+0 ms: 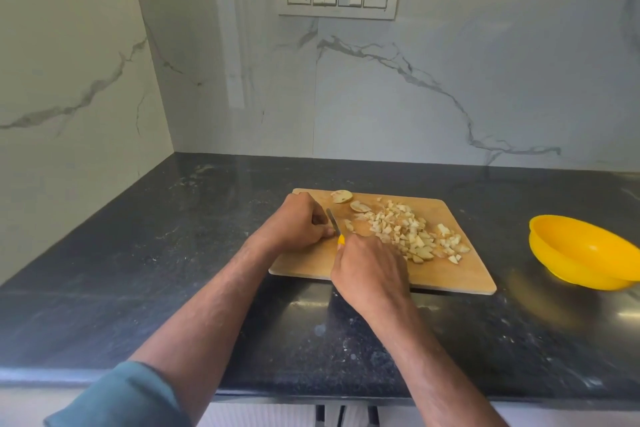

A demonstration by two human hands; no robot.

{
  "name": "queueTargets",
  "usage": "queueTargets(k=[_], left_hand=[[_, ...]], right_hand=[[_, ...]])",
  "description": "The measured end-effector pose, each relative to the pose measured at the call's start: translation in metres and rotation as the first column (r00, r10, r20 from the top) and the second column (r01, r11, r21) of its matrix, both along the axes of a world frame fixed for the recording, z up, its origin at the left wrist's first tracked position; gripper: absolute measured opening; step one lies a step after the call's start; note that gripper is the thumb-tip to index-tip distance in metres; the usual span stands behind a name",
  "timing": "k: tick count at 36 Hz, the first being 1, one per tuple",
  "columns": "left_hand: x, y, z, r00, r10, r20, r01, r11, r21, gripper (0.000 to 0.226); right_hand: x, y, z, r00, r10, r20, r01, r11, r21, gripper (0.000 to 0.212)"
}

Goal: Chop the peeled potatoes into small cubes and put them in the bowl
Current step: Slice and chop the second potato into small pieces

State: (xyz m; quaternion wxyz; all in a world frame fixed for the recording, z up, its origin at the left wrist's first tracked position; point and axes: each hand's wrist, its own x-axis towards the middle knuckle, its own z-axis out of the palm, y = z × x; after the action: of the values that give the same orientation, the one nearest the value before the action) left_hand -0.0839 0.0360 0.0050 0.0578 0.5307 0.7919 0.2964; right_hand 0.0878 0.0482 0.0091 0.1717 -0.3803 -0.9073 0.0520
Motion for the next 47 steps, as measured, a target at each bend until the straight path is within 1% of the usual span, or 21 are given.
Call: queueTargets(k=[9, 13, 17, 24, 31, 37, 43, 47], left_hand=[[0.001, 0.0, -0.001, 1.0, 0.008, -0.004, -0.008, 1.0, -0.022, 0.025], [0.0, 0.0, -0.001, 1.0, 0.018, 0.0, -0.018, 1.0, -0.018, 0.027], [0.001, 0.0, -0.002, 1.0, 0.018, 0.011, -0.018, 1.0, -0.014, 0.026], [-0.005, -0.002, -0.004, 0.999, 0.022, 0.048, -0.021, 1.0, -0.018, 0.032], [-0.011, -0.003, -0.004, 0.998, 0.043, 0.045, -0.044, 0.999, 0.022, 0.024], [-0.012, -0.001, -0.005, 0.999, 0.034, 0.042, -0.035, 0.999, 0.017, 0.019], [-0.01, -0.001, -0.003, 0.999, 0.017, 0.038, -0.018, 1.0, 0.009, 0.016], [-0.009, -0.001, -0.001, 0.999, 0.006, 0.033, -0.006, 1.0, -0.004, 0.013]], right_hand=[[0.016, -0.007, -0.001, 1.0, -0.001, 0.004, 0.001, 0.998, 0.056, 0.016], [0.025, -0.008, -0.006, 1.0, -0.002, -0.014, 0.003, 0.999, 0.033, 0.016], [0.03, -0.009, -0.006, 0.999, -0.021, -0.031, 0.023, 0.998, 0.051, 0.018], [0.037, -0.006, -0.006, 0.994, -0.055, -0.099, 0.06, 0.997, 0.055, 0.026], [0.021, -0.006, -0.008, 0.992, -0.015, -0.129, 0.018, 1.0, 0.021, 0.027], [0.017, -0.012, -0.009, 0.994, -0.033, -0.102, 0.037, 0.999, 0.035, 0.028], [0.016, -0.01, -0.008, 0.998, -0.011, -0.061, 0.012, 1.0, 0.02, 0.026], [0.013, -0.005, -0.011, 0.998, 0.003, -0.06, -0.001, 1.0, 0.031, 0.024]])
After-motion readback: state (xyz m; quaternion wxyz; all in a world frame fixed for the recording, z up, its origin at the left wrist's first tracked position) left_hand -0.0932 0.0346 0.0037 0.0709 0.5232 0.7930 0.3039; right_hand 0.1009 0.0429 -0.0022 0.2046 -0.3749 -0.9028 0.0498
